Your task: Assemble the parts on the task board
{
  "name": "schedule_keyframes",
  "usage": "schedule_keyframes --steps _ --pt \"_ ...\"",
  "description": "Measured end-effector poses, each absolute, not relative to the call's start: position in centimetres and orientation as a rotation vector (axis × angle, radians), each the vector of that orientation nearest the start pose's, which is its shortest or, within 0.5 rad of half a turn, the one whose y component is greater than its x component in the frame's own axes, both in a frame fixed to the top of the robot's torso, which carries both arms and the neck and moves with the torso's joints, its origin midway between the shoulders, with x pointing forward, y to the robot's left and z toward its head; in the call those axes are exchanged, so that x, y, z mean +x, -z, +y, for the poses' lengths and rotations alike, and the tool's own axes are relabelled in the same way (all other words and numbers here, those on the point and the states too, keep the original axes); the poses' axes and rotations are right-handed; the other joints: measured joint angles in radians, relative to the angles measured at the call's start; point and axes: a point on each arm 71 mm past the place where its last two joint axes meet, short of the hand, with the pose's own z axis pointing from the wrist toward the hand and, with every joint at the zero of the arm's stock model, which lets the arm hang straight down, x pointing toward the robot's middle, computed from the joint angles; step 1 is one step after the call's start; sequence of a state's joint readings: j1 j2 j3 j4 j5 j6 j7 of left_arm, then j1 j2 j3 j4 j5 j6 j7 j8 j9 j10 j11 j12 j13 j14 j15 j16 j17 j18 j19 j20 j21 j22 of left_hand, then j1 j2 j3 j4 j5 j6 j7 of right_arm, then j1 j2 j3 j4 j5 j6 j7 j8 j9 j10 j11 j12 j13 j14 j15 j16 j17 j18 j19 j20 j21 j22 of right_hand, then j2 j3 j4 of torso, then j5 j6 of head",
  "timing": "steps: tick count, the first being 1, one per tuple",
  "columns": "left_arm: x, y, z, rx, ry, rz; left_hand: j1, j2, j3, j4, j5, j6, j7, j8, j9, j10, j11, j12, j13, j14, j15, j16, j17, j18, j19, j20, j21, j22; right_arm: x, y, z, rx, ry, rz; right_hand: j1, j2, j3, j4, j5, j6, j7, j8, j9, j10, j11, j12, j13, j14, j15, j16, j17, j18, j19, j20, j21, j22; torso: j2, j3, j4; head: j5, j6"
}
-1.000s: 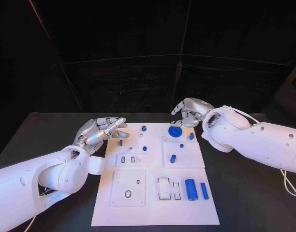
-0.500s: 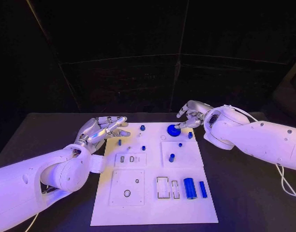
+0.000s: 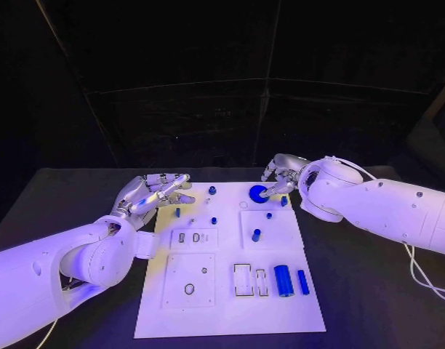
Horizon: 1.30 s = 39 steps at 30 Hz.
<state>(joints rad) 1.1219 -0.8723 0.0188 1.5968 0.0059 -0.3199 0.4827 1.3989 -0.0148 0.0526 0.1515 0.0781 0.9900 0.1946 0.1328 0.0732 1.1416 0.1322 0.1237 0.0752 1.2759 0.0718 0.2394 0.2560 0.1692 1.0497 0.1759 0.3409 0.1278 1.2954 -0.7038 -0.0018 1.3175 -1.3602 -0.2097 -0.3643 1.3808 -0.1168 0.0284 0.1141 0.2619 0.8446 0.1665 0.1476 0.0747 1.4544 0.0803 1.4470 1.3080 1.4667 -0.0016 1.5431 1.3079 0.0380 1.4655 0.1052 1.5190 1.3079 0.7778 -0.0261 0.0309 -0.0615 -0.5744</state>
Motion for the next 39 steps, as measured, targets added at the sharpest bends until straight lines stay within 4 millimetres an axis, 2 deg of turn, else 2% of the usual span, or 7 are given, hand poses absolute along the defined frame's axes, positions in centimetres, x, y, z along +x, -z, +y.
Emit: schedule_keyframes --steps 17,30,39 --pt "47.11 18.24 20.4 -1.127 1.642 1.334 0.0 0.0 0.0 0.0 0.0 0.0 0.0 0.0 0.0 0.0 0.0 0.0 0.0 0.0 0.0 0.0 0.0 0.0 0.0 0.0 0.0 0.0 54.91 15.2 -19.87 0.071 -0.388 1.756 0.012 0.012 0.01 -0.004 -0.004 0.011 -0.004 0.015 0.002 0.004 -0.004 0.004 0.0 0.0 0.0 0.004 0.0 0.0 0.0 0.0 0.0 0.0 -0.001 -0.0004 0.0016 -0.001 -0.007" --pt "47.14 18.27 20.43 -1.128 1.64 1.335 0.0 0.0 0.0 0.0 0.0 0.0 0.0 0.0 0.0 0.0 0.0 0.0 0.0 0.0 0.0 0.0 0.0 0.0 0.0 0.0 0.0 0.0 55.01 15.69 -19.92 0.044 -0.365 1.778 0.017 0.017 0.016 -0.01 -0.004 0.015 -0.007 0.019 0.002 0.003 -0.004 0.004 0.0 0.0 0.0 0.004 0.0 0.0 0.0 0.0 0.0 0.0 -0.002 -0.0004 0.0016 -0.013 -0.015" --pt "47.17 18.29 20.41 -1.128 1.641 1.336 0.0 0.0 0.0 0.0 0.0 0.0 0.0 0.0 0.0 0.0 0.0 0.0 0.0 0.0 0.0 0.0 0.0 0.0 0.0 0.0 0.0 0.0 55.1 15.72 -19.68 0.029 -0.36 1.783 0.025 0.025 0.024 -0.018 -0.004 0.014 -0.007 0.023 0.001 0.003 -0.004 0.004 0.0 0.0 0.0 0.004 0.0 0.0 0.0 0.0 0.0 0.0 -0.001 -0.0002 0.0016 -0.014 -0.017"
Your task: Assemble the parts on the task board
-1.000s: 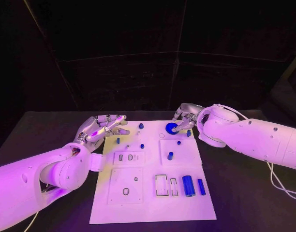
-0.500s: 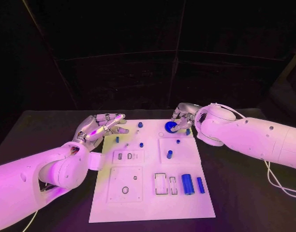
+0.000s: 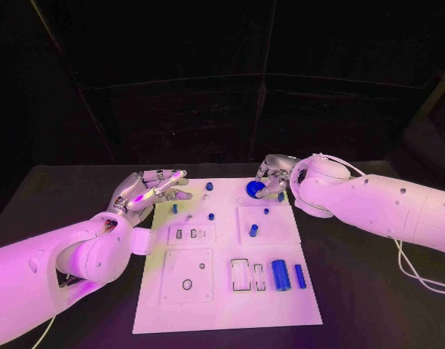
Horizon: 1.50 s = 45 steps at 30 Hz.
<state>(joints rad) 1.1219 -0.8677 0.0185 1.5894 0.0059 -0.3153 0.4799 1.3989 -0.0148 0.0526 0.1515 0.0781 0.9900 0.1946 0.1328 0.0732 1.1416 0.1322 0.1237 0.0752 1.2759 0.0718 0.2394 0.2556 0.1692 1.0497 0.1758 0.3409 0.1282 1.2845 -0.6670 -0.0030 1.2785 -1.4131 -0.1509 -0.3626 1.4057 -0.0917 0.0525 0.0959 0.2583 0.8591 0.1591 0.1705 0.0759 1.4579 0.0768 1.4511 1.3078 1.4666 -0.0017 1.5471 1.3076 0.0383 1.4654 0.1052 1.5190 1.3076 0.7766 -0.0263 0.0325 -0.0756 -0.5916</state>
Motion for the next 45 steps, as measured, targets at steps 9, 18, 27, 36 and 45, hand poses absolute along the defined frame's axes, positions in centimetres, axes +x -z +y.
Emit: schedule_keyframes --steps 9,18,27,36,45 --pt "47.2 18.3 20.4 -1.128 1.64 1.336 0.0 0.0 0.0 0.0 0.0 0.0 0.0 0.0 0.0 0.0 0.0 0.0 0.0 0.0 0.0 0.0 0.0 0.0 0.0 0.0 0.0 0.0 55.2 15.7 -19.5 0.024 -0.361 1.775 0.014 0.031 0.035 -0.009 -0.028 0.03 0.003 0.016 -0.001 0.0 0.0 0.0 0.0 0.0 0.0 0.0 0.0 0.0 0.0 0.0 0.0 0.0 0.001 0.0001 -0.0001 0.0 -0.004" --pt "47.2 18.3 20.4 -1.129 1.64 1.336 0.0 0.0 0.0 0.0 0.0 0.0 0.0 0.0 0.0 0.0 0.0 0.0 0.0 0.0 0.0 0.0 0.0 0.0 0.0 0.0 0.0 0.0 55.1 15.8 -19.2 0.02 -0.362 1.752 0.015 0.044 0.082 -0.031 -0.037 0.102 -0.008 0.047 0.002 0.01 -0.011 0.005 0.0 -0.001 -0.009 0.0 0.0 0.0 0.002 -0.003 0.0 0.0 0.0 0.0 0.0 0.0 -0.005" --pt "47.2 18.3 20.4 -1.128 1.643 1.338 0.0 0.0 0.0 0.0 0.0 0.0 0.0 -0.004 0.0 0.0 0.0 0.0 0.0 -0.004 -0.004 -0.004 0.004 0.0 0.0 0.0 0.0 -0.002 54.8 15.7 -18.8 0.011 -0.379 1.708 0.018 0.053 0.104 -0.036 -0.07 0.107 -0.004 0.051 0.002 0.009 -0.02 0.009 0.0 0.0 -0.011 0.0 0.0 0.0 0.0 -0.011 0.0 0.0 0.0 -0.0001 0.0 0.001 -0.003" --pt "47.1 18.3 20.5 -1.128 1.641 1.336 0.0 0.0 0.0 0.0 0.0 0.0 0.0 -0.004 0.0 0.0 0.0 0.0 0.0 -0.004 -0.004 -0.004 0.004 0.0 0.0 0.0 0.0 -0.001 52.7 14.5 -16.1 -0.044 -0.479 1.62 -0.019 0.042 0.115 -0.029 0.008 0.107 -0.004 0.045 -0.001 0.009 -0.02 0.009 0.0 0.0 -0.011 0.0 0.0 0.0 0.003 -0.014 0.0 0.0 0.0 -0.0004 0.0 0.007 0.001" --pt "47.1 18.2 20.6 -1.127 1.64 1.333 0.0 0.0 0.0 0.0 0.0 0.0 0.0 -0.004 0.0 0.0 0.0 0.0 0.0 -0.004 -0.004 -0.004 0.004 0.0 0.0 0.0 0.0 -0.001 51.7 13.6 -11.8 -0.152 -0.539 1.534 -0.022 0.039 0.115 -0.029 0.01 0.107 -0.004 0.04 -0.004 0.009 -0.02 0.009 0.0 0.0 -0.011 0.0 0.0 0.0 0.003 -0.014 0.0 0.0 0.0 -0.0016 0.0037 0.014 0.007"
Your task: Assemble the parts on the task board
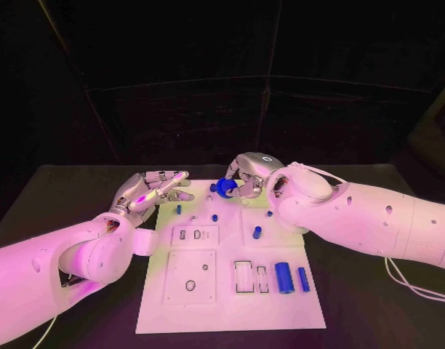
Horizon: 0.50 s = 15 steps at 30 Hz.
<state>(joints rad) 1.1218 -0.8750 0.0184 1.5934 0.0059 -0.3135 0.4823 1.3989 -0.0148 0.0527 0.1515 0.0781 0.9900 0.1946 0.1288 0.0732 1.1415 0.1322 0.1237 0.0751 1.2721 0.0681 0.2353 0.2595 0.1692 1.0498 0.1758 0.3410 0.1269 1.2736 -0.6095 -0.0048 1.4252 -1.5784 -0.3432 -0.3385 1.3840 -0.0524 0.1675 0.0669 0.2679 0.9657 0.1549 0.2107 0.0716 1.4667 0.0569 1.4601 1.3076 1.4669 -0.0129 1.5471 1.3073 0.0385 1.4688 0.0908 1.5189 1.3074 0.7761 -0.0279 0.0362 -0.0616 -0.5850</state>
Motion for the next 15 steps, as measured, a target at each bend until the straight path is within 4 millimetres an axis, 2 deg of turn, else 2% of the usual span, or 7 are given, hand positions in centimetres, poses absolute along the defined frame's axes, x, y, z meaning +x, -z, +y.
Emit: schedule_keyframes --steps 6,15 --pt "47.1 18.2 20.7 -1.127 1.64 1.332 0.0 0.0 0.0 0.0 0.0 0.0 0.0 0.0 0.0 0.0 0.0 0.0 0.0 0.0 0.0 0.0 0.0 0.0 0.0 0.0 0.0 0.0 51.7 13.8 -9.3 -0.204 -0.551 1.505 0.0 0.0 0.007 -0.001 0.0 0.0 0.0 -0.006 0.0 0.0 0.0 0.0 0.0 -0.004 -0.003 0.0 0.0 0.0 0.0 0.0 0.0 0.0 0.001 -0.0005 0.0007 0.007 -0.004" --pt "47.2 18.3 20.5 -1.126 1.642 1.332 0.0 0.0 0.0 0.0 0.0 0.0 0.0 0.0 0.0 0.0 0.0 0.0 0.0 0.0 0.0 0.0 0.002 0.0 0.0 0.0 0.0 0.0 51.7 15.4 -7.1 -0.246 -0.55 1.517 0.0 0.0 0.013 -0.007 0.006 0.003 0.003 -0.012 -0.002 0.0 0.0 0.0 0.0 -0.004 -0.003 0.0 0.0 0.0 0.0 0.0 0.0 0.0 0.001 -0.0003 -0.0006 0.01 -0.005"
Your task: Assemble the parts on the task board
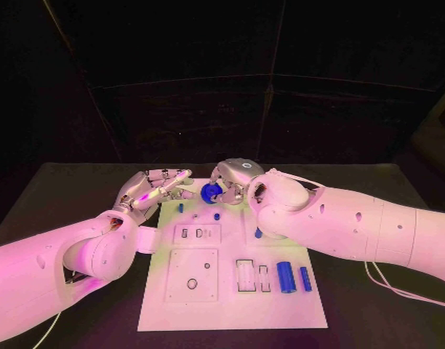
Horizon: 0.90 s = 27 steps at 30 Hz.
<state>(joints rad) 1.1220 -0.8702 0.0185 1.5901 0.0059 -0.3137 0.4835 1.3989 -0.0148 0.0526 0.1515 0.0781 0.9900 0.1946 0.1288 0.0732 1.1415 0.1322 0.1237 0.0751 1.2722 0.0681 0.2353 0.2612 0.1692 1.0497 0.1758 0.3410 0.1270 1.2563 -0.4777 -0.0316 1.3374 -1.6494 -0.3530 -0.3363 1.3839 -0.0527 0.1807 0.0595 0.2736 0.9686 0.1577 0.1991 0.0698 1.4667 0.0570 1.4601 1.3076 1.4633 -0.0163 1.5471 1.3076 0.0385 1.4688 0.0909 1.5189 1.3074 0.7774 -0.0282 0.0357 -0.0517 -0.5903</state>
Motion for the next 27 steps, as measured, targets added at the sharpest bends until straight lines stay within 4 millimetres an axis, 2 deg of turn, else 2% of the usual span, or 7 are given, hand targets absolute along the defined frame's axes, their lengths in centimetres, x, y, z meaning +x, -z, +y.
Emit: schedule_keyframes --steps 17,20,23,27 --pt "47.2 18.3 20.4 -1.126 1.643 1.332 0.0 0.0 0.0 0.0 0.0 0.0 0.0 0.0 0.0 0.0 0.0 0.0 0.0 0.0 0.0 0.0 0.0 0.0 0.0 0.0 0.0 0.0 52.5 16.2 -6.5 -0.264 -0.517 1.55 -0.006 -0.007 0.007 0.0 0.0 0.002 -0.002 -0.003 0.0 0.0 0.0 -0.006 0.0 0.0 0.0 0.0 0.0 0.0 0.0 0.0 0.0 0.0 0.0 0.0028 -0.0032 0.002 -0.006" --pt "47.2 18.3 20.4 -1.126 1.643 1.332 0.0 0.0 0.0 0.0 0.0 0.0 0.0 0.0 0.0 0.0 0.0 0.0 0.0 0.0 0.0 0.0 0.0 0.0 0.0 0.0 0.0 0.0 52.6 16.3 -6.6 -0.266 -0.508 1.555 -0.012 -0.012 0.012 -0.003 -0.013 0.002 -0.002 -0.019 -0.005 0.0 0.0 -0.016 0.0 0.0 0.0 0.0 0.0 0.0 0.0 0.0 0.0 0.0 0.0 0.0027 -0.0032 0.002 -0.006" --pt "47.2 18.3 20.4 -1.126 1.643 1.332 0.0 0.0 0.0 0.0 0.0 0.0 0.0 0.0 0.0 0.0 0.0 0.0 0.0 0.0 0.0 0.0 0.0 0.0 0.0 0.0 0.0 -0.001 52.8 16.4 -6.8 -0.266 -0.499 1.561 -0.017 -0.017 0.018 -0.004 -0.028 -0.008 -0.008 -0.041 -0.005 -0.011 0.011 -0.028 0.0 0.0 0.0 0.0 0.0 0.0 0.0 0.0 0.0 0.0 0.0 0.0025 -0.0032 0.001 -0.006" --pt "47.2 18.3 20.5 -1.126 1.642 1.332 0.0 0.0 0.0 0.0 0.0 0.0 0.0 0.0 0.0 0.0 0.0 0.0 0.0 0.0 0.0 0.0 0.0 0.0 0.0 0.0 0.0 -0.001 52.8 16.6 -6.7 -0.267 -0.493 1.569 -0.027 -0.027 0.021 -0.005 -0.053 -0.066 0.008 -0.077 -0.003 -0.022 0.022 -0.038 0.0 0.001 0.01 0.0 0.0 0.0 -0.004 0.004 0.0 0.0 0.0 0.0022 -0.0029 0.001 -0.006"
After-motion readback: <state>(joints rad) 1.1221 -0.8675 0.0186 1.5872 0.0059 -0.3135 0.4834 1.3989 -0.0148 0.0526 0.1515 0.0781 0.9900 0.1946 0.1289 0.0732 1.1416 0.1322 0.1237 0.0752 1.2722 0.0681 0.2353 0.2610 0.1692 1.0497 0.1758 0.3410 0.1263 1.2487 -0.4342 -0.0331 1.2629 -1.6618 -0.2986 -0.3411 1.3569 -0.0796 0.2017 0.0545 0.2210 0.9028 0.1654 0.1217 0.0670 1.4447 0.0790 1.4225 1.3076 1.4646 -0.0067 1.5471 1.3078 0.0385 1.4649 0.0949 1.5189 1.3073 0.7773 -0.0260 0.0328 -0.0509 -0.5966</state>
